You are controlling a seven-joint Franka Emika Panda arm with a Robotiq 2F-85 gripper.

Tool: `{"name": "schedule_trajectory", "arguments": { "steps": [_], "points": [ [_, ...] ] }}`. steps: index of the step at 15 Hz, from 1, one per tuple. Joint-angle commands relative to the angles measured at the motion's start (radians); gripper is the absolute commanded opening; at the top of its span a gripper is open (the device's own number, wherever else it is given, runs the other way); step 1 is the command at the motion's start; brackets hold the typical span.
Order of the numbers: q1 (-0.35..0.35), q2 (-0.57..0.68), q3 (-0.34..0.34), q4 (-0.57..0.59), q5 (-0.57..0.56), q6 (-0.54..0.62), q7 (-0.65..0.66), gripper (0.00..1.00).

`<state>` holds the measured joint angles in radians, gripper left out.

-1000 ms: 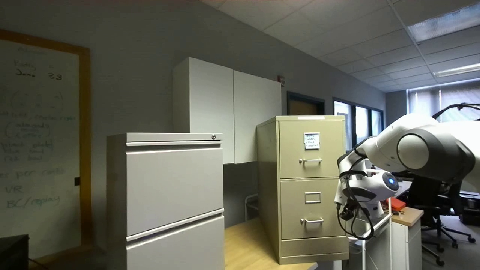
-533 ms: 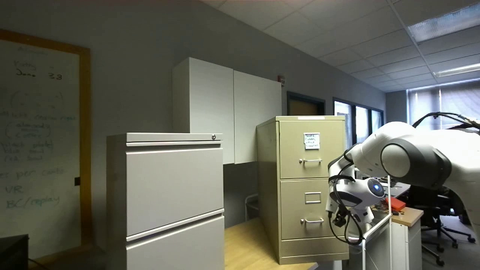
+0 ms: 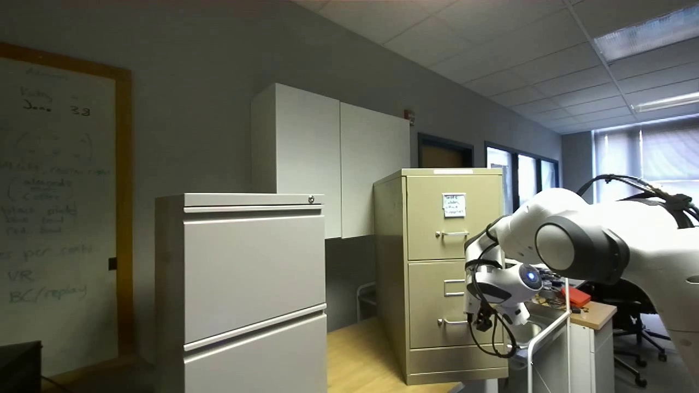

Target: Open the bottom drawer of the cabinet to the right

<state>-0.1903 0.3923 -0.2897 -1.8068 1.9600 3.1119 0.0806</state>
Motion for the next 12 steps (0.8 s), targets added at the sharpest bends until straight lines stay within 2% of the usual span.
{"name": "schedule_trajectory", "arguments": {
  "steps": [1, 9, 10, 11, 12],
  "points": [
    [0.023, 0.072, -0.009, 0.103, 0.001, 0.009, -0.045, 1.00],
    [0.049, 0.217, -0.021, 0.231, -0.014, 0.029, -0.104, 1.00],
    [0.053, 0.233, -0.024, 0.250, -0.017, 0.041, -0.110, 0.97],
    [0.054, 0.248, -0.027, 0.268, -0.024, 0.056, -0.108, 0.74],
    [0.054, 0.258, -0.029, 0.281, -0.029, 0.071, -0.101, 0.73]
  ]
}}
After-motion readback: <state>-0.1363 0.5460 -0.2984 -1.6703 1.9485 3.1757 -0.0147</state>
